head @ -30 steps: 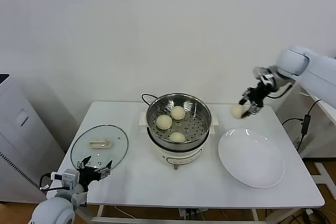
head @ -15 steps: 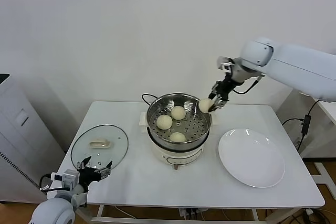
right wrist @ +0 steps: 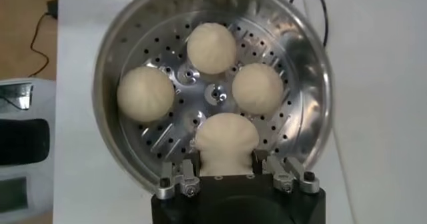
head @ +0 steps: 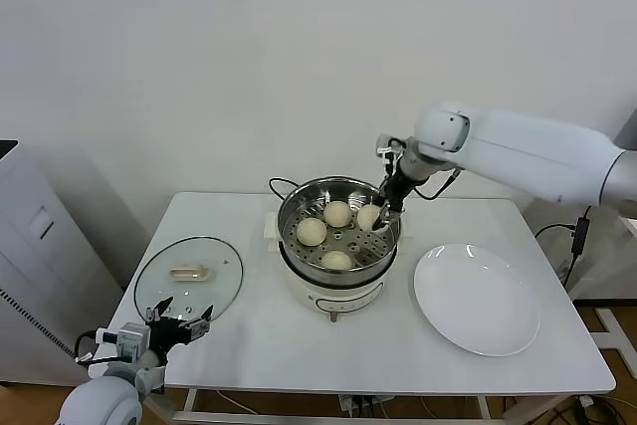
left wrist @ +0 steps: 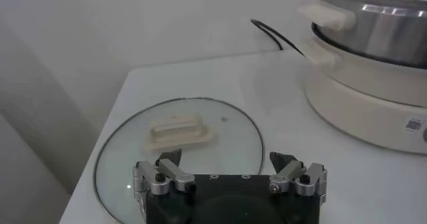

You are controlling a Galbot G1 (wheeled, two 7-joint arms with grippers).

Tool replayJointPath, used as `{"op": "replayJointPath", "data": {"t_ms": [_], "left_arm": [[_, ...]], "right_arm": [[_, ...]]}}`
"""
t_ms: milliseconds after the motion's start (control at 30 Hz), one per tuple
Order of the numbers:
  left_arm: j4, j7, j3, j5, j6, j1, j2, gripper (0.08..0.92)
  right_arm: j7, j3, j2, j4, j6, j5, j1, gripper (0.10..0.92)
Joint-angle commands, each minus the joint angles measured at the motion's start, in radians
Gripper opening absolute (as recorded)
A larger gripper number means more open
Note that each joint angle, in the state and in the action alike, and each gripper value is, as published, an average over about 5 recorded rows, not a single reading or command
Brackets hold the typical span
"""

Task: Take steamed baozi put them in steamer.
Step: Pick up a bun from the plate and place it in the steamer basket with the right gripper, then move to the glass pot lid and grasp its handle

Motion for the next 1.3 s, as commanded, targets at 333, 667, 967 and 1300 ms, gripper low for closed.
{"op": "replayJointPath", "data": {"t_ms": [333, 667, 967, 1300], "left_arm": [[0.003, 0.001, -0.005, 0.000, -0.001, 0.003, 0.000, 0.823], [0.005, -0.001, -0.005, 0.003, -0.001, 0.003, -0.007, 0.823], [0.003, -0.010, -0.015, 0.005, 0.006, -0.008, -0.009, 0.823], [-0.005, -0.010, -0.040, -0.016, 0.000, -0.014, 0.004, 0.823]], "right_arm": [[0.062, 0.028, 0.024, -0.013, -0.039, -0.062, -0.107, 0.504], [0.060, 0.153, -0.031, -0.016, -0.036, 0.009, -0.125, 0.743], [0.076, 0.444, -0.228, -0.015, 0.027, 0.169, -0.199, 0.822], [0.346, 0.990, -0.390, 0.059, 0.233, 0.198, -0.670, 0.823]]}}
